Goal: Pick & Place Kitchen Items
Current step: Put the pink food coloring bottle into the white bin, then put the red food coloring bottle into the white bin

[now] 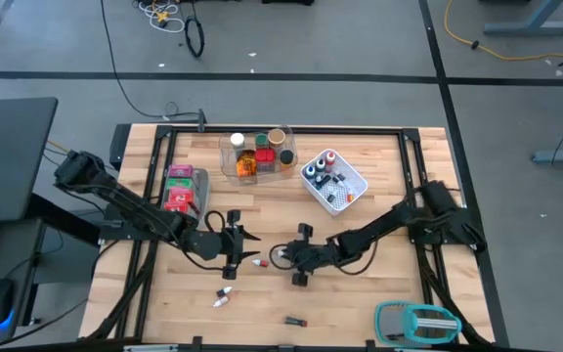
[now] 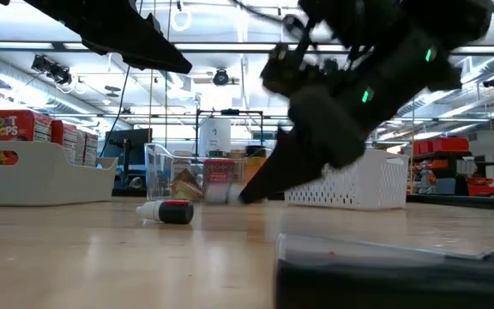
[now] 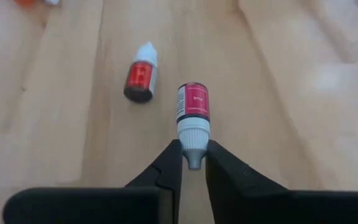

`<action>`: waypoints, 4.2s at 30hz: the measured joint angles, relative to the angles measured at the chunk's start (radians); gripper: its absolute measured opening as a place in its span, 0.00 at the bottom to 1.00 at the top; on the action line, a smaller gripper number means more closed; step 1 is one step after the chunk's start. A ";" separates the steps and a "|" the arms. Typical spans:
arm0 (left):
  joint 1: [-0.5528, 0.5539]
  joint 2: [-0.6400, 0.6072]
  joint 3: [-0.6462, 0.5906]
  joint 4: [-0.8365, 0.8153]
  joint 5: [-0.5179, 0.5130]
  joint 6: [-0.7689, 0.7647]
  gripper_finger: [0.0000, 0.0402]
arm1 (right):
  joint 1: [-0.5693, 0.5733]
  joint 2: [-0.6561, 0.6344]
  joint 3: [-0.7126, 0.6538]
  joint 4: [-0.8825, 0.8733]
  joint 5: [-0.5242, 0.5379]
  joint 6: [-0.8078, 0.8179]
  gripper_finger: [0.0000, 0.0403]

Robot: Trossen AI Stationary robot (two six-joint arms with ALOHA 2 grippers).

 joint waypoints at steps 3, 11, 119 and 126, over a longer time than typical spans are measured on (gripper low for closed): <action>0.000 0.000 0.000 0.000 0.000 0.000 0.40 | 0.000 -0.096 0.001 -0.112 0.021 0.010 0.14; 0.000 0.000 0.000 -0.001 0.000 0.000 0.40 | -0.007 -0.391 0.002 -0.532 0.164 0.081 0.15; 0.082 0.440 0.003 0.238 0.114 -0.085 0.21 | -0.046 -0.130 -0.102 0.154 -0.169 -0.147 0.61; 0.109 0.439 0.004 0.337 0.119 -0.060 0.21 | -0.044 -0.060 -0.102 0.199 -0.121 -0.147 0.61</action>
